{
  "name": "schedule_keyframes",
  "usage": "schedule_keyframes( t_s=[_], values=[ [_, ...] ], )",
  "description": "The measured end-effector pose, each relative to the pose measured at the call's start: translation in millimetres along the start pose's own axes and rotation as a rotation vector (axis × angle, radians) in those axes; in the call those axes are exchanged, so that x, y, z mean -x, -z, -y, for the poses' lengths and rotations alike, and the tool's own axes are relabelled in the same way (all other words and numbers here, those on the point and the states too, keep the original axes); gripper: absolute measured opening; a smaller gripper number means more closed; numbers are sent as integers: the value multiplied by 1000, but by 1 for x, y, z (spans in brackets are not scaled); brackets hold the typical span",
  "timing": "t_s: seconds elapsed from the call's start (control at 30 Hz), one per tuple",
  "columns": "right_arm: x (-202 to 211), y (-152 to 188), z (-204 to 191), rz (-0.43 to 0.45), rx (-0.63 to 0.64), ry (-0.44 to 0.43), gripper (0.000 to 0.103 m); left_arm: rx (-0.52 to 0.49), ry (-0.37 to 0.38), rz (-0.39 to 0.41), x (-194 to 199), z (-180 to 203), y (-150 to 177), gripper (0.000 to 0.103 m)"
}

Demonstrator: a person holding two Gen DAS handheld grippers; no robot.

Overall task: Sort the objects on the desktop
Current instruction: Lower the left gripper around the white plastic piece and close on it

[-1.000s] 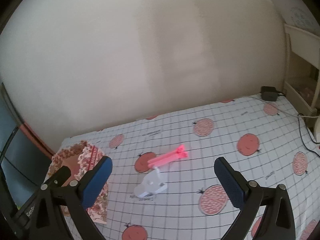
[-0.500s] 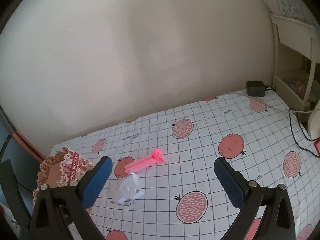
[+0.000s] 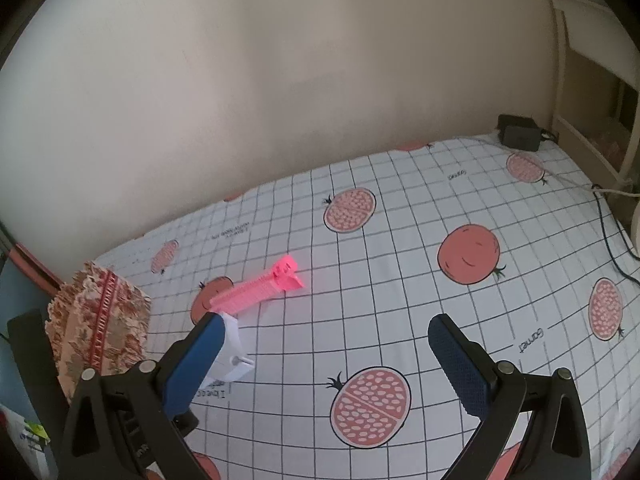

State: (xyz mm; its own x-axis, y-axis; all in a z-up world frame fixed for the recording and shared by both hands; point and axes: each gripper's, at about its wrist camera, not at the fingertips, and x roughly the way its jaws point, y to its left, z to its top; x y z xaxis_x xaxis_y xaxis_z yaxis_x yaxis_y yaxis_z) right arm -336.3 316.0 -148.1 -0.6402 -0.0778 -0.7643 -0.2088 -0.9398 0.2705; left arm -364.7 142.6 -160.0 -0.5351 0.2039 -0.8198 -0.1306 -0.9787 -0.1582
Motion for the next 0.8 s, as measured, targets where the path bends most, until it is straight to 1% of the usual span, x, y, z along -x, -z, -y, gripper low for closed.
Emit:
schedule_keyframes(
  t_s=[0.13, 0.23, 0.47, 0.57, 0.7, 0.8],
  values=[
    [-12, 4, 0, -19, 13, 8, 103, -29, 4, -14, -14, 3, 3, 94],
    [-20, 7, 1, -30, 12, 10, 103, -45, -11, -23, -22, 4, 6, 94],
    [-33, 12, 2, -47, 17, 13, 103, -49, 19, -49, -37, 2, 13, 94],
    [-37, 13, 3, -53, 10, 10, 103, -65, 18, -51, -42, 3, 14, 94],
    [-41, 15, 4, -55, 15, 9, 103, -116, -14, -32, -44, 9, 16, 94],
    [-44, 15, 6, -60, 7, 3, 103, -127, -20, -22, -44, 11, 17, 94]
  ],
)
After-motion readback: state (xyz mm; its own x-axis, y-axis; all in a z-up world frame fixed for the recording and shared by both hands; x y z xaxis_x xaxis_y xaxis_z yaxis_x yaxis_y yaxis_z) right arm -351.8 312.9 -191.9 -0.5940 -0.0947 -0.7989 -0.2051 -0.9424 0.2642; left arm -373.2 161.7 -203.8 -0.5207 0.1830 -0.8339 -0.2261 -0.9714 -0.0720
